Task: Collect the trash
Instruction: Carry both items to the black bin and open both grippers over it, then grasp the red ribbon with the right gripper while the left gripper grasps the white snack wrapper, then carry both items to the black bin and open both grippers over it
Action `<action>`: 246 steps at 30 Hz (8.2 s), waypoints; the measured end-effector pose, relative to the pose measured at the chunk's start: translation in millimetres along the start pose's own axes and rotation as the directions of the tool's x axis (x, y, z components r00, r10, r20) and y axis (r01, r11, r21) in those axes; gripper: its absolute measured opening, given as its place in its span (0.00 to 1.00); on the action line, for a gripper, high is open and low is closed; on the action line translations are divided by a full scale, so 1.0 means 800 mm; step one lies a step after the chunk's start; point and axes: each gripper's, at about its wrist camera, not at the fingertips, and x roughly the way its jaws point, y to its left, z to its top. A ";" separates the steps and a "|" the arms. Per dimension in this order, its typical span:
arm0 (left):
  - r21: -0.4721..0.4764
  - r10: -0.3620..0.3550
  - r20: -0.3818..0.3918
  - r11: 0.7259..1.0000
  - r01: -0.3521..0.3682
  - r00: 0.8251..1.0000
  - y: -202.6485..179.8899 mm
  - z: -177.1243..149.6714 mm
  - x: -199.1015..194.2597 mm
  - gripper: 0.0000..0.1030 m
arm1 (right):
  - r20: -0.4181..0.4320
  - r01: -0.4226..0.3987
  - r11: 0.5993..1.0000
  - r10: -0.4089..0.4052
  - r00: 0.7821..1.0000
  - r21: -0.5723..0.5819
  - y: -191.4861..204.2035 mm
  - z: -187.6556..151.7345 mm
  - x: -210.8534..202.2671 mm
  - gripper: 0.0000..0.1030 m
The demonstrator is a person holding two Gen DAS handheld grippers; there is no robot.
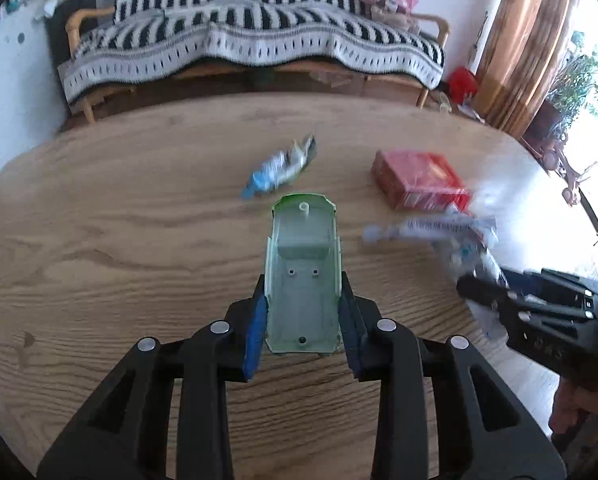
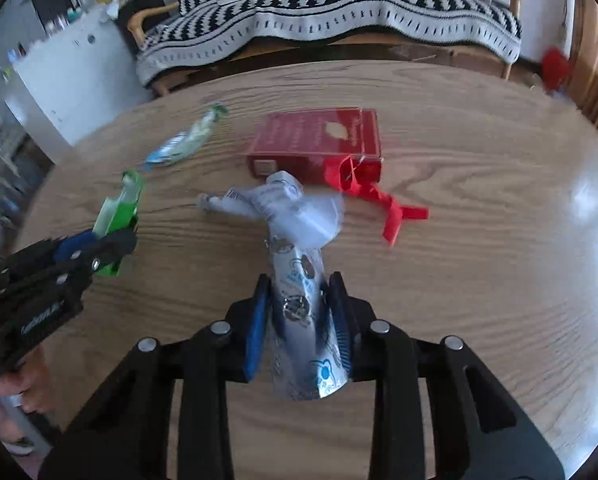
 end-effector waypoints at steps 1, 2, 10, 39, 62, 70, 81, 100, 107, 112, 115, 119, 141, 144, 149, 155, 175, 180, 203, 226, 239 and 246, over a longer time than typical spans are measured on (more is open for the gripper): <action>-0.004 0.001 0.011 1.000 -0.001 1.000 0.000 0.001 -0.005 0.31 | 0.019 -0.025 1.000 0.025 1.000 0.005 0.000 0.000 -0.010 0.29; -0.018 -0.001 0.022 1.000 0.002 1.000 0.000 0.003 -0.012 0.31 | 0.045 -0.054 0.998 0.053 0.998 0.020 -0.002 0.001 -0.022 0.29; -0.085 -0.039 0.049 0.995 0.043 0.998 -0.008 0.001 -0.041 0.31 | 0.198 -0.073 0.965 0.022 0.980 0.252 -0.068 0.000 -0.080 0.29; 0.286 -0.393 -0.160 0.860 0.423 0.906 -0.384 -0.168 -0.168 0.31 | 0.284 0.075 0.881 -0.230 0.931 0.466 -0.267 -0.322 -0.360 0.29; 0.360 -0.274 -0.443 0.818 0.449 0.854 -0.467 -0.308 -0.059 0.31 | 0.045 0.062 0.804 -0.109 0.993 0.591 -0.337 -0.442 -0.237 0.29; 0.401 -0.204 -0.328 0.854 0.331 0.923 -0.464 -0.308 -0.067 0.94 | 0.056 0.018 0.760 -0.072 0.996 0.650 -0.350 -0.445 -0.244 0.85; 0.328 -0.326 -0.154 0.874 0.359 0.933 -0.426 -0.220 -0.149 0.94 | 0.095 0.224 0.730 -0.368 0.925 0.646 -0.336 -0.405 -0.304 0.93; -0.032 0.089 -0.110 0.995 -0.094 0.990 -0.143 -0.086 -0.036 0.94 | 0.178 0.183 0.970 -0.211 0.961 0.159 -0.141 -0.087 -0.179 0.93; 0.036 0.144 -0.140 0.989 -0.141 0.980 -0.138 -0.087 0.013 0.94 | 0.096 0.140 0.990 -0.140 0.985 0.000 -0.075 -0.011 -0.071 0.93; 0.047 0.139 -0.126 0.990 -0.134 0.982 -0.119 -0.074 0.017 0.94 | 0.065 0.163 0.980 -0.156 0.986 -0.114 -0.040 0.025 -0.013 0.93; 0.041 0.138 -0.108 0.990 -0.135 0.984 -0.101 -0.068 0.019 0.94 | 0.043 0.162 0.982 -0.158 0.987 -0.098 -0.038 0.043 0.012 0.93; 0.038 0.135 -0.106 0.991 -0.132 0.985 -0.079 -0.062 0.025 0.94 | 0.042 0.219 0.967 -0.215 0.976 -0.130 -0.030 0.057 0.036 0.93; 0.166 0.042 0.030 0.985 -0.047 0.999 -0.116 -0.050 -0.010 0.06 | 0.091 0.062 0.982 -0.047 0.995 -0.179 -0.016 0.030 0.016 0.12; 0.128 0.031 0.037 0.991 -0.035 0.999 -0.114 -0.047 -0.018 0.06 | 0.106 0.059 0.985 -0.042 0.994 -0.161 -0.015 0.023 0.001 0.13; 0.071 -0.020 0.036 0.997 0.018 0.999 -0.111 -0.050 -0.030 0.06 | 0.119 0.085 0.984 -0.067 0.991 -0.155 -0.016 -0.001 -0.026 0.13; 0.033 -0.087 0.034 0.996 0.085 0.996 -0.119 -0.061 -0.049 0.06 | 0.188 0.062 0.995 -0.046 0.981 -0.082 -0.023 -0.029 -0.081 0.13; 0.154 -0.299 0.050 0.945 0.289 0.953 -0.211 -0.085 -0.188 0.06 | 0.388 0.040 0.999 -0.042 0.921 0.012 -0.063 -0.154 -0.310 0.12; 0.256 -0.363 -0.057 0.895 0.365 0.930 -0.312 -0.135 -0.194 0.06 | 0.383 0.067 0.986 -0.121 0.916 0.152 -0.153 -0.256 -0.357 0.12; 0.400 -0.197 -0.463 0.824 0.402 0.864 -0.510 -0.335 -0.030 0.06 | 0.135 -0.006 0.875 -0.068 0.989 0.484 -0.312 -0.500 -0.265 0.13; 0.430 -0.206 -0.416 0.814 0.391 0.886 -0.499 -0.341 -0.047 0.94 | 0.168 -0.034 0.787 -0.089 0.982 0.616 -0.350 -0.489 -0.271 0.94; 0.369 -0.256 -0.111 0.887 0.279 0.960 -0.386 -0.145 -0.171 0.94 | 0.238 0.066 0.876 -0.202 0.950 0.479 -0.315 -0.349 -0.318 0.94; 0.205 -0.020 -0.073 0.978 0.035 0.997 -0.197 -0.059 -0.123 0.94 | 0.219 0.056 0.947 -0.130 0.967 0.316 -0.234 -0.207 -0.262 0.94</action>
